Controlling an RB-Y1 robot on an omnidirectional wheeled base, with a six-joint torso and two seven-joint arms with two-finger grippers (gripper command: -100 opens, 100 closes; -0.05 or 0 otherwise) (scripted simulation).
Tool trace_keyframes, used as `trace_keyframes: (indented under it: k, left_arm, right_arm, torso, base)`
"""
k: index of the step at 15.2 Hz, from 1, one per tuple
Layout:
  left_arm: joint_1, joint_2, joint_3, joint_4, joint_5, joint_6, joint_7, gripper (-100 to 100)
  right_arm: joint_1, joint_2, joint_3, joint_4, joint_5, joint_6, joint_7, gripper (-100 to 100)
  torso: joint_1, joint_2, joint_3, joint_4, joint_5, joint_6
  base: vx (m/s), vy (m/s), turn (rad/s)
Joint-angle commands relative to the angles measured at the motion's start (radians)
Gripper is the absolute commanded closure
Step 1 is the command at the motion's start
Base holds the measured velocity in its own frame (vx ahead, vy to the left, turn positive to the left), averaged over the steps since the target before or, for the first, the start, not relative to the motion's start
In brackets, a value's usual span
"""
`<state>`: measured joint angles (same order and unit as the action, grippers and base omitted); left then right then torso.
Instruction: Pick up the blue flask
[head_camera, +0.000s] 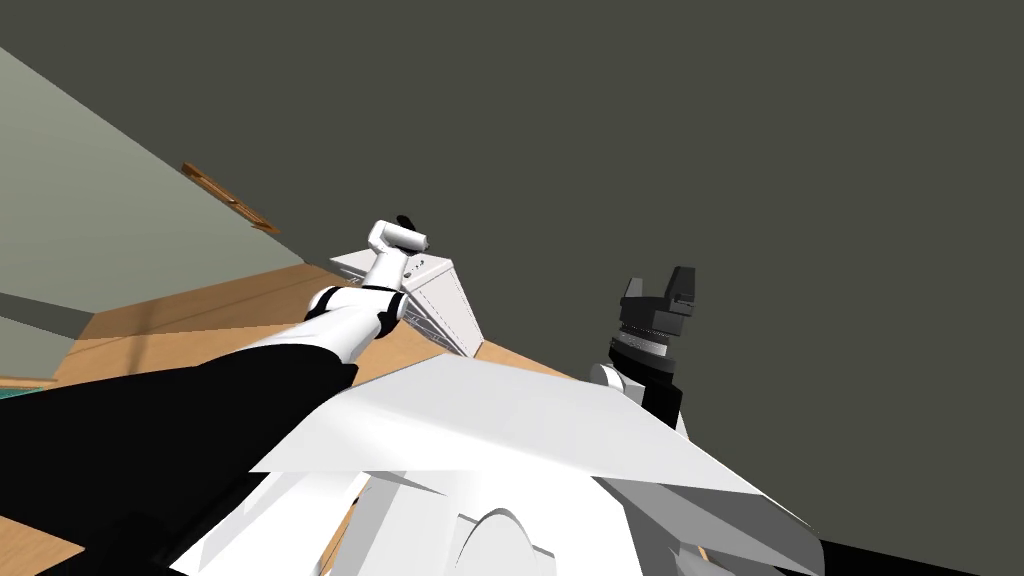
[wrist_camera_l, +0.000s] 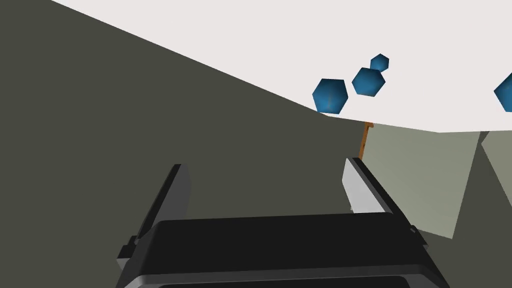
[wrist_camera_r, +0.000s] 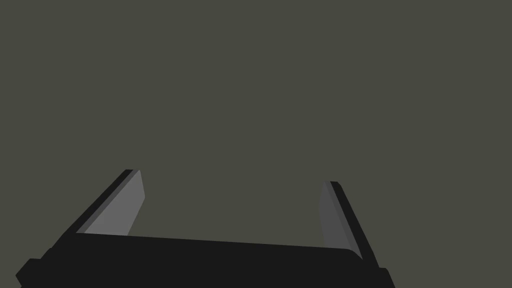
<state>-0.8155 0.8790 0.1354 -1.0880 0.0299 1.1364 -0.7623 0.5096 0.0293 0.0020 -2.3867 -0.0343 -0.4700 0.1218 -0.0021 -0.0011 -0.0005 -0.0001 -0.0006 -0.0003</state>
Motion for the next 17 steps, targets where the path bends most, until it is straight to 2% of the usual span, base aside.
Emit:
trace_keyframes:
  k: [1, 2, 3, 4, 6, 7, 9, 10, 13, 14, 16, 17]
  left_arm:
    - [-0.033, 0.018, 0.001, 0.050, 0.003, 0.050, -0.024, -100]
    - [-0.033, 0.018, 0.001, 0.051, 0.003, 0.065, -0.024, -100]
    - [-0.072, 0.043, 0.005, 0.083, 0.007, 0.091, -0.053, -100]
    - [-0.075, 0.043, 0.005, 0.105, 0.007, 0.109, -0.053, -100]
    - [-0.075, 0.043, 0.005, 0.108, 0.007, 0.133, -0.053, -100]
    - [-0.115, 0.066, 0.007, 0.150, 0.011, 0.165, -0.081, -100]
    - [-0.115, 0.066, 0.007, 0.163, 0.011, 0.198, -0.081, -100]
    - [-0.153, 0.089, 0.010, 0.211, 0.015, 0.221, -0.107, -100]
    - [-0.153, 0.089, 0.010, 0.216, 0.015, 0.260, -0.107, -100]
    - [-0.188, 0.109, 0.012, 0.266, 0.019, 0.286, -0.132, -100]
    - [-0.188, 0.109, 0.012, 0.266, 0.019, 0.319, -0.132, -100]
    - [-0.220, 0.129, 0.014, 0.299, 0.022, 0.348, -0.156, -100]
  right_arm:
    - [0.000, 0.000, 0.000, 0.000, 0.000, 0.000, 0.000, 0]
    - [0.000, 0.000, 0.000, 0.000, 0.000, 0.000, 0.000, 0]
    - [0.000, 0.000, 0.000, 0.000, 0.000, 0.000, 0.000, 0]
    - [0.000, 0.000, 0.000, 0.000, 0.000, 0.000, 0.000, 0]
    - [0.000, 0.000, 0.000, 0.000, 0.000, 0.000, 0.000, 0]
    - [0.000, 0.000, 0.000, 0.000, 0.000, 0.000, 0.000, 0]
    - [0.000, 0.000, 0.000, 0.000, 0.000, 0.000, 0.000, 0]
    - [0.000, 0.000, 0.000, 0.000, 0.000, 0.000, 0.000, 0]
    - [0.000, 0.000, 0.000, 0.000, 0.000, 0.000, 0.000, 0]
    - [0.000, 0.000, 0.000, 0.000, 0.000, 0.000, 0.000, 0]
    - [0.000, 0.000, 0.000, 0.000, 0.000, 0.000, 0.000, 0]
    - [0.000, 0.000, 0.000, 0.000, 0.000, 0.000, 0.000, 0]
  torso:
    - [0.000, 0.000, 0.000, 0.000, 0.000, 0.000]
    - [-0.001, 0.000, 0.000, 0.000, 0.000, 0.000]
    - [0.000, 0.000, 0.000, 0.000, 0.000, 0.000]
    - [-0.001, -0.001, 0.000, 0.000, 0.000, 0.000]
    - [0.000, 0.000, 0.000, 0.000, 0.000, 0.000]
    - [0.000, 0.000, 0.000, 0.000, 0.000, 0.000]
    - [0.000, 0.000, 0.000, 0.000, 0.000, 0.000]
    - [0.000, 0.000, 0.000, 0.000, 0.000, 0.000]
    - [0.000, -0.001, -0.001, 0.000, 0.000, 0.000]
    - [0.000, 0.000, 0.000, 0.000, 0.000, 0.000]
    - [0.000, 0.000, 0.000, 0.000, 0.000, 0.000]
    - [0.000, 0.000, 0.000, 0.000, 0.000, 0.000]
  base:
    - [0.037, -0.043, -0.031]
    - [0.026, -0.031, -0.010]
    - [0.031, -0.038, -0.030]
    - [0.035, -0.040, -0.032]
    - [0.019, -0.023, -0.003]
    - [0.019, -0.026, -0.030]
    - [0.027, -0.032, -0.019]
    - [0.034, -0.034, -0.034]
    - [0.029, -0.027, -0.007]
    - [0.024, -0.027, -0.032]
    - [0.024, -0.026, -0.016]
    - [0.030, -0.030, -0.027]
